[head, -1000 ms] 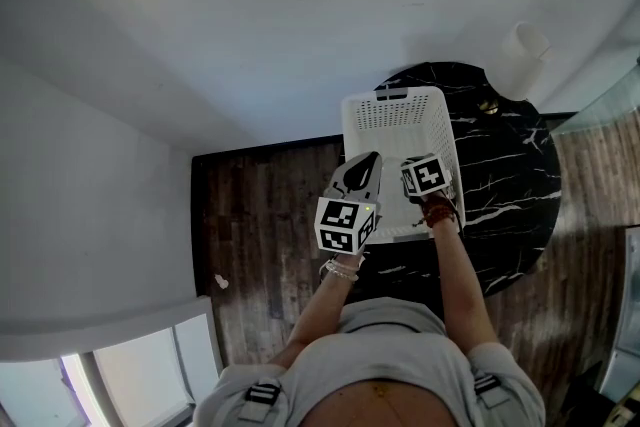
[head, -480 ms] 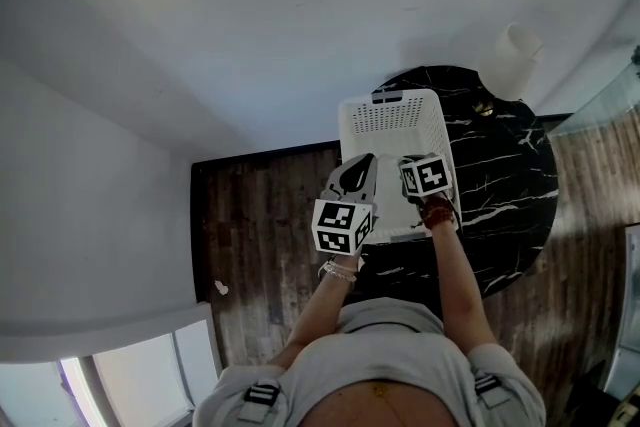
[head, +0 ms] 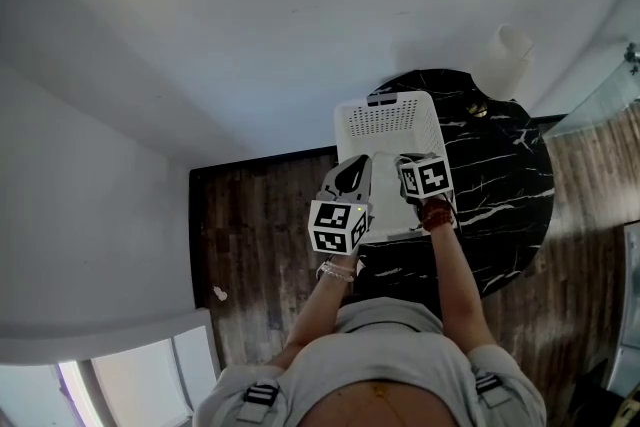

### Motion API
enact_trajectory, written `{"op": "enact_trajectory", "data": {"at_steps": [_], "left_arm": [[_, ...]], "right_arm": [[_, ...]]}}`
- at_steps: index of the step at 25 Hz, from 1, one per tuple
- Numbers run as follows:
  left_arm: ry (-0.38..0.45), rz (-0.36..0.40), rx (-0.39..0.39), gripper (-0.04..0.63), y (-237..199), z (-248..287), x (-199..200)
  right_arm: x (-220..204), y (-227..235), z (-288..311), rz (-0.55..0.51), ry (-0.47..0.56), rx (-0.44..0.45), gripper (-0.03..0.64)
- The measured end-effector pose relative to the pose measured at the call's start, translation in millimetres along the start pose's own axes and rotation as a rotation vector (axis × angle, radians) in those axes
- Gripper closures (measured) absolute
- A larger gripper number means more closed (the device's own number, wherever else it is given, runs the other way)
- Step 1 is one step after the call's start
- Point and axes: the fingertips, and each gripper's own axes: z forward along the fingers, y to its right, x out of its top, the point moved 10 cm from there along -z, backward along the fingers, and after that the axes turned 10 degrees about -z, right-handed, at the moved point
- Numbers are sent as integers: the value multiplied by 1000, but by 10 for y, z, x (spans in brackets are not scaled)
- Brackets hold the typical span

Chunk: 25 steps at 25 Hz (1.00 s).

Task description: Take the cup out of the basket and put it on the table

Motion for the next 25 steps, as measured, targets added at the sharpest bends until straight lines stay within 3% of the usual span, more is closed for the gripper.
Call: {"op": "enact_trajectory", "data": {"at_steps": [25], "left_arm": [[7, 8, 50, 589, 61, 31, -48]], "right_arm": [[226, -104, -540, -32, 164, 11, 587]]}}
